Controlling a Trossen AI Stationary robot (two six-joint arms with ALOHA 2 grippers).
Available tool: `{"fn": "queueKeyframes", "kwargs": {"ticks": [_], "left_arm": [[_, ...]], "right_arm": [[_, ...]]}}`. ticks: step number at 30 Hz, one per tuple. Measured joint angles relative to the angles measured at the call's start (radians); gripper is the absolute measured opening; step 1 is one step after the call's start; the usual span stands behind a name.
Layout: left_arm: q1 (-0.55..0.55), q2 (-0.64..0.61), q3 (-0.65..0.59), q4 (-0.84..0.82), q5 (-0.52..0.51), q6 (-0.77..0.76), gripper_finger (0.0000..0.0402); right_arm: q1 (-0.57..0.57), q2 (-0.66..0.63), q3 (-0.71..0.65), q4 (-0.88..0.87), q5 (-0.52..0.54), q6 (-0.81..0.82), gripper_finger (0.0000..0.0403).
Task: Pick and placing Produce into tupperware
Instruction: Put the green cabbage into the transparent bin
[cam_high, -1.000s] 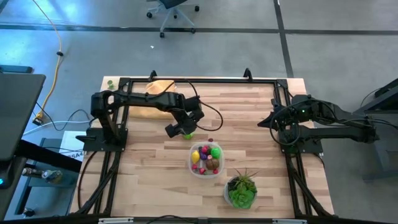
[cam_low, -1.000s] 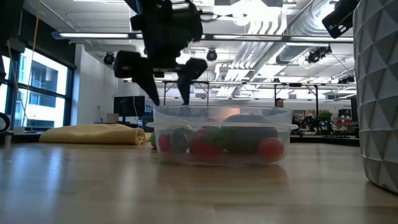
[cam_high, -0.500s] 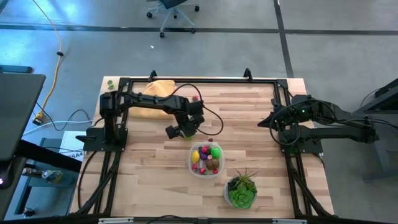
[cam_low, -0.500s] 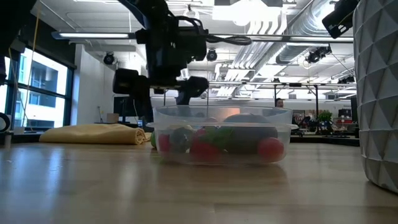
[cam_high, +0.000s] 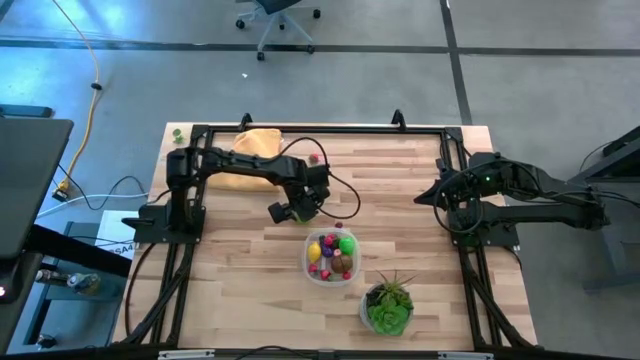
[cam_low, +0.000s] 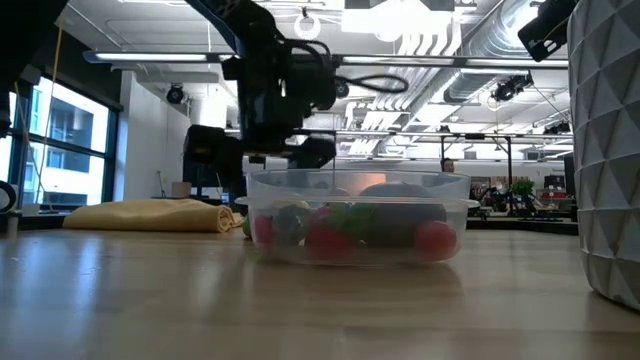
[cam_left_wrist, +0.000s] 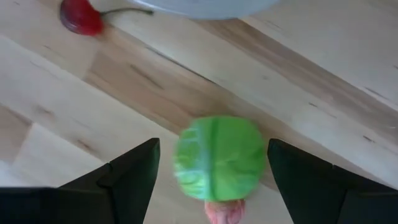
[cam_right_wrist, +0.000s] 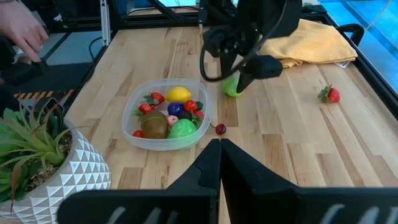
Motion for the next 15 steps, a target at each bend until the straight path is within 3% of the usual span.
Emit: {"fn": "queueKeyframes", "kwargs": {"ticks": [15], "left_arm": [[0.0, 0.018, -0.001, -0.007, -0.043, -0.002, 0.0289]], "right_arm": [[0.0, 0.0, 0.0, 0.0, 0.0, 0.0, 0.0]]}}
